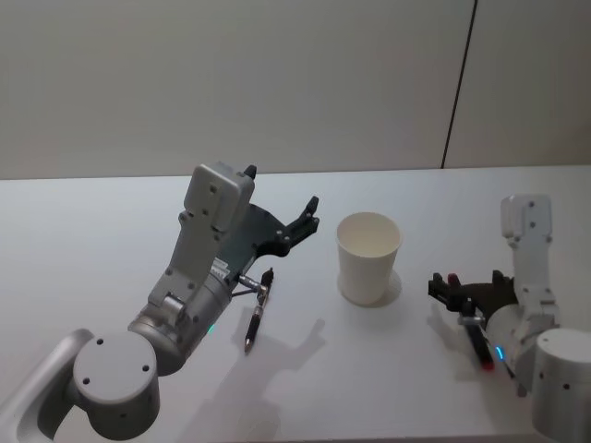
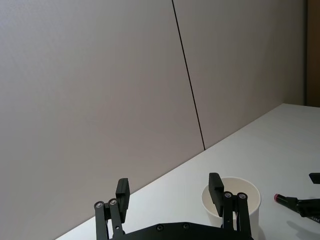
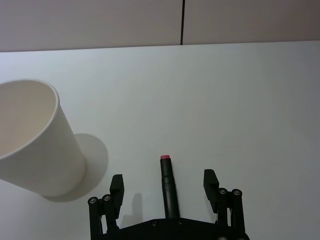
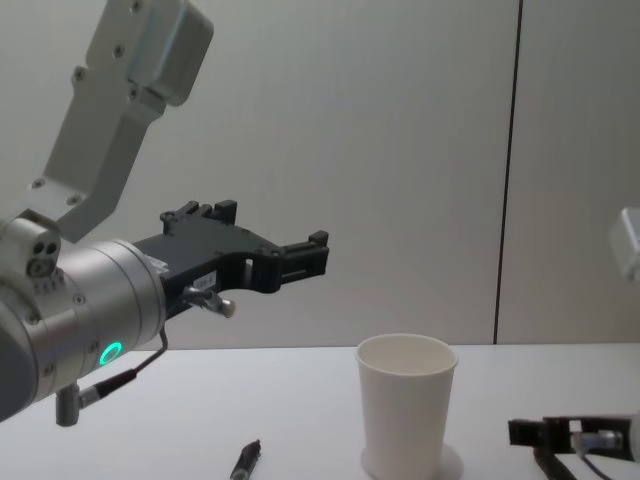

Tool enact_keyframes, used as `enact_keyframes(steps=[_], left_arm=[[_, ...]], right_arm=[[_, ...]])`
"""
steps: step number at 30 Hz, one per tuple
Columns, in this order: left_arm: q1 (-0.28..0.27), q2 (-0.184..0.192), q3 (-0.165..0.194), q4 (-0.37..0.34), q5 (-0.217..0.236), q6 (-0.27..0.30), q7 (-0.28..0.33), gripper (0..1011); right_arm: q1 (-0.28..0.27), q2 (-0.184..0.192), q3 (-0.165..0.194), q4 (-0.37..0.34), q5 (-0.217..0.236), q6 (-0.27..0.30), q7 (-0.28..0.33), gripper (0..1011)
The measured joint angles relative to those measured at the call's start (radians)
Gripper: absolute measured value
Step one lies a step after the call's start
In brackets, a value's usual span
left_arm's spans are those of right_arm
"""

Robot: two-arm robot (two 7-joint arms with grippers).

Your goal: Place the pen into the pen holder.

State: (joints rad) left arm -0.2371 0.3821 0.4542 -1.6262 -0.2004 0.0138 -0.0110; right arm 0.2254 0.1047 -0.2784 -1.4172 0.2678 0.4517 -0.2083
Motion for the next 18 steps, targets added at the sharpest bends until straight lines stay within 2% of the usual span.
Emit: enact_keyframes(steps=[14, 18], left_arm=[[0.000, 0.000, 0.000, 0.000, 0.000, 0.000, 0.000, 1004], [0.000, 0.000, 0.000, 0.000, 0.000, 0.000, 0.000, 1004]], right_arm=[[0.057, -0.044, -0.005, 0.101, -0.013, 0.031, -0.019, 1002], [0.068, -0.052, -0.006, 0.122, -0.015, 0.039, -0.023, 945]])
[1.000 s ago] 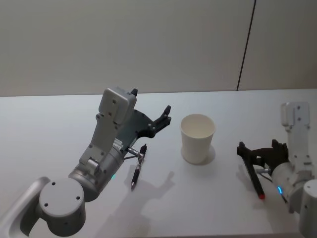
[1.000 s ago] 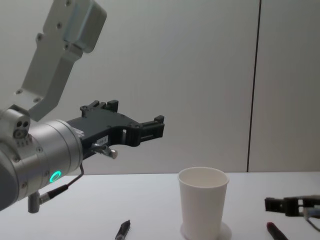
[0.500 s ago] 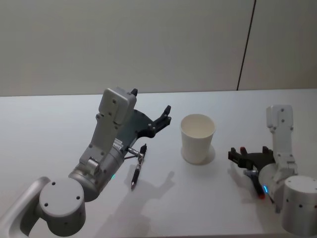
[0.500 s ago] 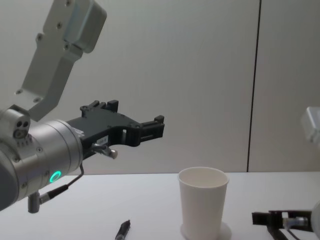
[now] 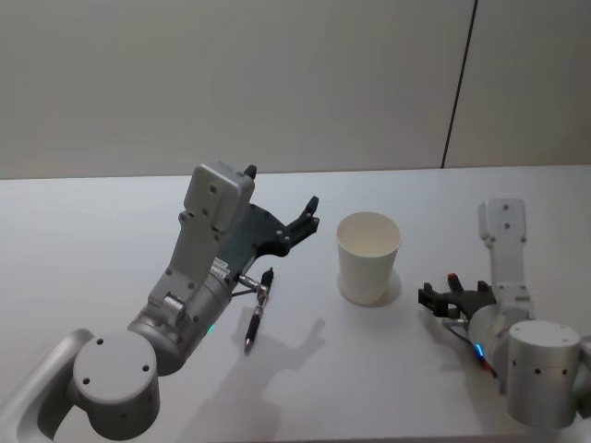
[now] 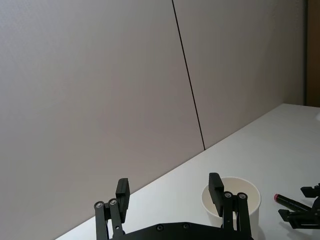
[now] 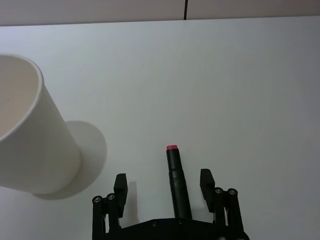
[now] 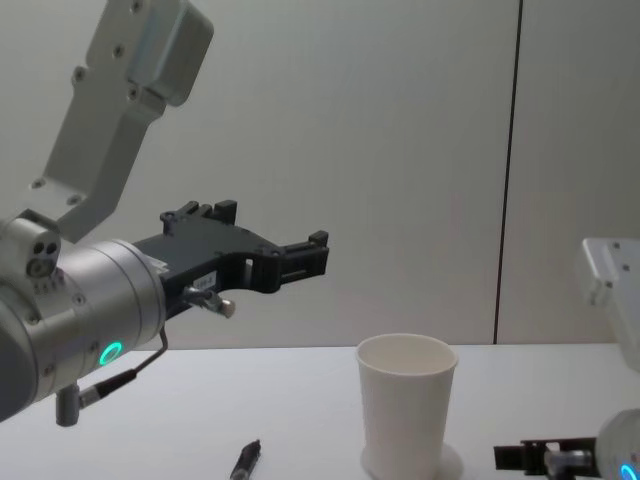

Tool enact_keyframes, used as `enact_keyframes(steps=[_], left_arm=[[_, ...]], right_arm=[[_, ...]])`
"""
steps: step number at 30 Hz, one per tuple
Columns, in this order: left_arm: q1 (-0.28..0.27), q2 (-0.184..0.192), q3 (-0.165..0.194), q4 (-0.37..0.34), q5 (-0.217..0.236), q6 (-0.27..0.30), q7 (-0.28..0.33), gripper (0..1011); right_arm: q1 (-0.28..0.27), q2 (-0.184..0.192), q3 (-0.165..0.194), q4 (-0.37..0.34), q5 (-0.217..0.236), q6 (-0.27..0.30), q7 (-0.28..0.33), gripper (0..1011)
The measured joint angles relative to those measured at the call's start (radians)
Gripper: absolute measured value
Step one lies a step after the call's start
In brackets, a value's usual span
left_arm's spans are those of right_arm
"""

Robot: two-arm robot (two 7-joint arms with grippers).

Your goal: Place the pen into the pen holder.

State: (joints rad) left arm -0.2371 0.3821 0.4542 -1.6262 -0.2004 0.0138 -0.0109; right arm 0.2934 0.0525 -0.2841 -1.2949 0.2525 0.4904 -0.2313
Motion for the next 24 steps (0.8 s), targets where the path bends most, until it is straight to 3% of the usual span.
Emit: enact_keyframes(steps=[11, 15, 24], left_arm=[[0.000, 0.000, 0.000, 0.000, 0.000, 0.000, 0.000, 1004], [0.000, 0.000, 0.000, 0.000, 0.000, 0.000, 0.000, 1004], [0.000, 0.000, 0.000, 0.000, 0.000, 0.000, 0.000, 1004]], right_arm=[[0.029, -0.020, 0.001, 0.052, -0.008, 0.021, -0.013, 653], [0.036, -0.026, 0.002, 0.067, -0.012, 0.028, -0.019, 487], [0.046, -0.034, 0.006, 0.084, -0.018, 0.041, -0.027, 225]])
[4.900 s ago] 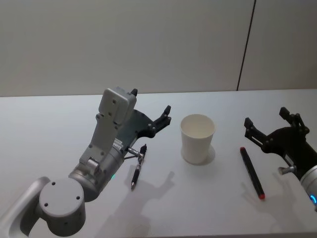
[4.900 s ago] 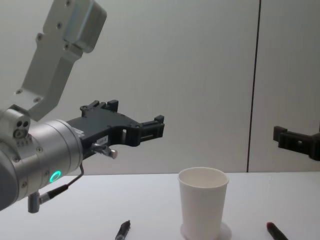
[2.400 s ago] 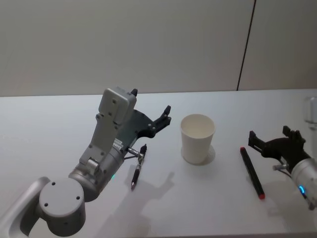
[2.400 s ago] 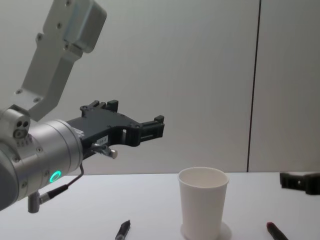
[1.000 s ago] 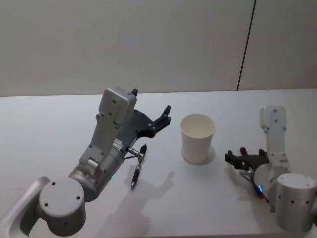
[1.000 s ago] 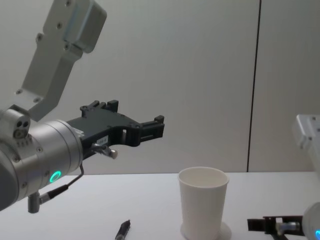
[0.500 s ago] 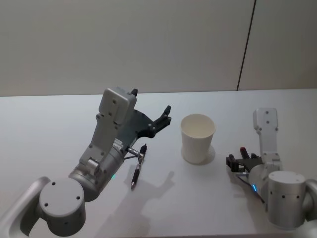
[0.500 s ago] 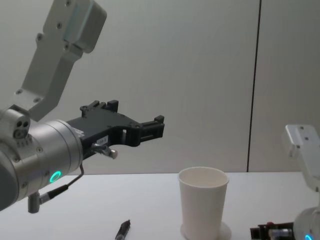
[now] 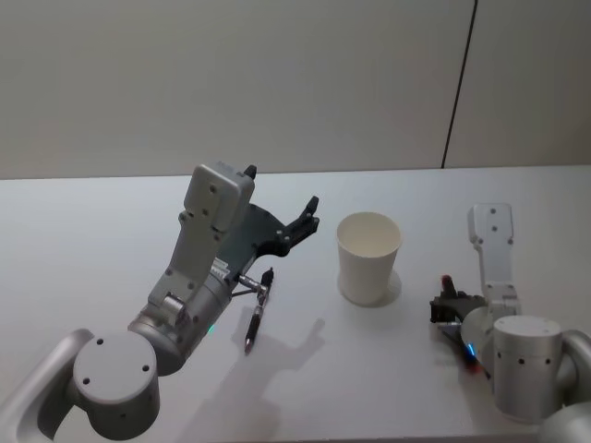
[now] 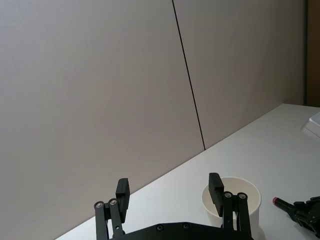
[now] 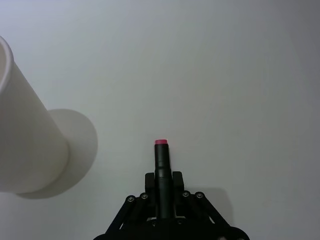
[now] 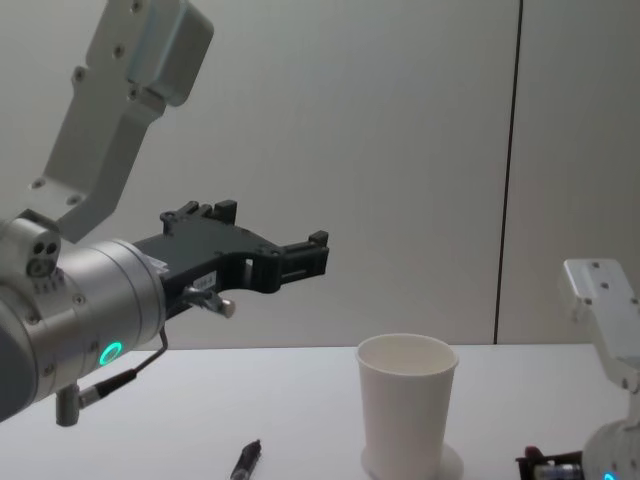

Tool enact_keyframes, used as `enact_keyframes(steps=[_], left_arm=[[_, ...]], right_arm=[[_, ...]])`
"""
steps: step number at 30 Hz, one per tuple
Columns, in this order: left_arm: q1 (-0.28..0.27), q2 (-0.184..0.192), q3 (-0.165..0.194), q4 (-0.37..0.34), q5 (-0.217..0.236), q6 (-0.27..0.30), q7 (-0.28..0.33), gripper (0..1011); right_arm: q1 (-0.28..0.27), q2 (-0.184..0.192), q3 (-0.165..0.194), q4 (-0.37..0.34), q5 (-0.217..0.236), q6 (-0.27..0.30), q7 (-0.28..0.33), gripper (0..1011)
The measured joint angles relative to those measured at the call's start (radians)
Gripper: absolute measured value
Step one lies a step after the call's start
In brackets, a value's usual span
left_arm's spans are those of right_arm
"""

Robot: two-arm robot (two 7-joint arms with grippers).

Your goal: Place the pen into the pen holder.

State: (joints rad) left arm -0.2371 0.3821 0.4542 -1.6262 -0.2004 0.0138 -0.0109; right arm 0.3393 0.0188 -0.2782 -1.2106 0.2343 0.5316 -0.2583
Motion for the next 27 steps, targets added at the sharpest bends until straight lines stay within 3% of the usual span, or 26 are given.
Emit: enact_keyframes(steps=[12, 27], left_arm=[[0.000, 0.000, 0.000, 0.000, 0.000, 0.000, 0.000, 1004], [0.000, 0.000, 0.000, 0.000, 0.000, 0.000, 0.000, 1004]], right_arm=[[0.002, -0.005, 0.004, 0.003, -0.014, 0.001, 0.003, 185], [-0.029, 0.007, 0.001, -0.072, -0.063, -0.113, 0.057, 185]])
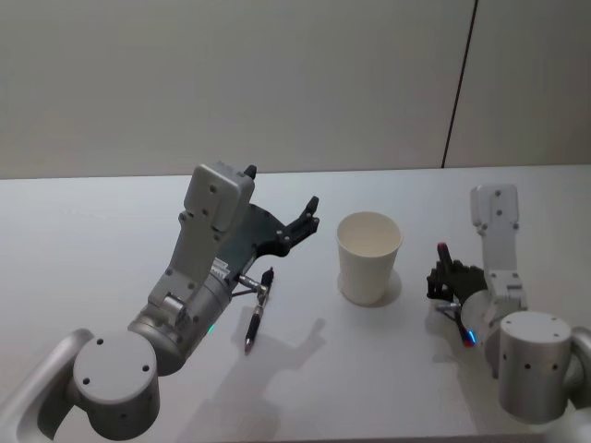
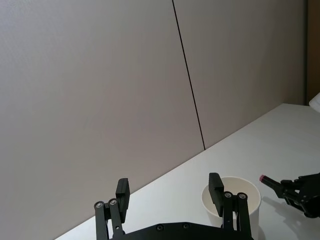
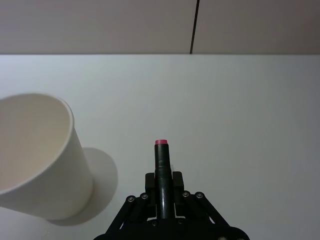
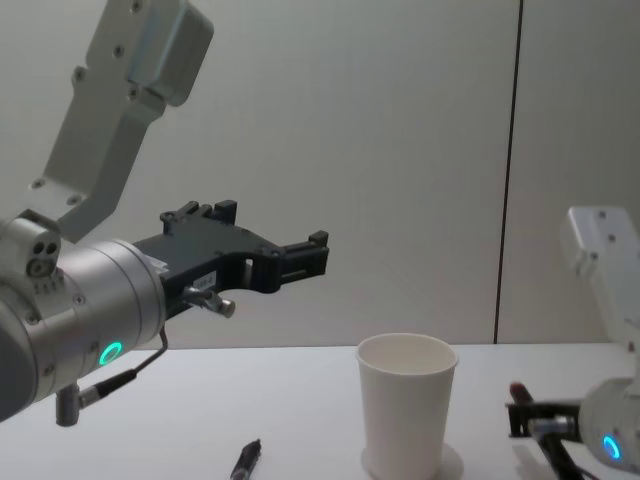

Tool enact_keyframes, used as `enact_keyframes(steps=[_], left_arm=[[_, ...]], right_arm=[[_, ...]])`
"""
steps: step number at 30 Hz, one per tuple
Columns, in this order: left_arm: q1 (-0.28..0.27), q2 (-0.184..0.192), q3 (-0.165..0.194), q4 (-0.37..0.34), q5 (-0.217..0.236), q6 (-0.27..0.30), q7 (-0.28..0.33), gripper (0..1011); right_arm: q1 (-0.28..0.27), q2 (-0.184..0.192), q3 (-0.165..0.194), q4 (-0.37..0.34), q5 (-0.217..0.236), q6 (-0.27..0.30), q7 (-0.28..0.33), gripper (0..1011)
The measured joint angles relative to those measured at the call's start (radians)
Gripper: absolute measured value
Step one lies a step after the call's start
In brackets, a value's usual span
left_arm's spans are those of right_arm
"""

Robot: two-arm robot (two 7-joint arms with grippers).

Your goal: Place the pen into the pen holder.

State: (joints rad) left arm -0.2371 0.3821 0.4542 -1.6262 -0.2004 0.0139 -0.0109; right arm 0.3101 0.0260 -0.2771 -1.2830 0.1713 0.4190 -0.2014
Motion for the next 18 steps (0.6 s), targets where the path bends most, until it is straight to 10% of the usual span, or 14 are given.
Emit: enact_keyframes(steps=[18], left_arm=[[0.000, 0.000, 0.000, 0.000, 0.000, 0.000, 0.000, 1004]], right_arm=[[-0.035, 0.027, 0.004, -0.072, -0.050, -0.227, 0.117, 185]])
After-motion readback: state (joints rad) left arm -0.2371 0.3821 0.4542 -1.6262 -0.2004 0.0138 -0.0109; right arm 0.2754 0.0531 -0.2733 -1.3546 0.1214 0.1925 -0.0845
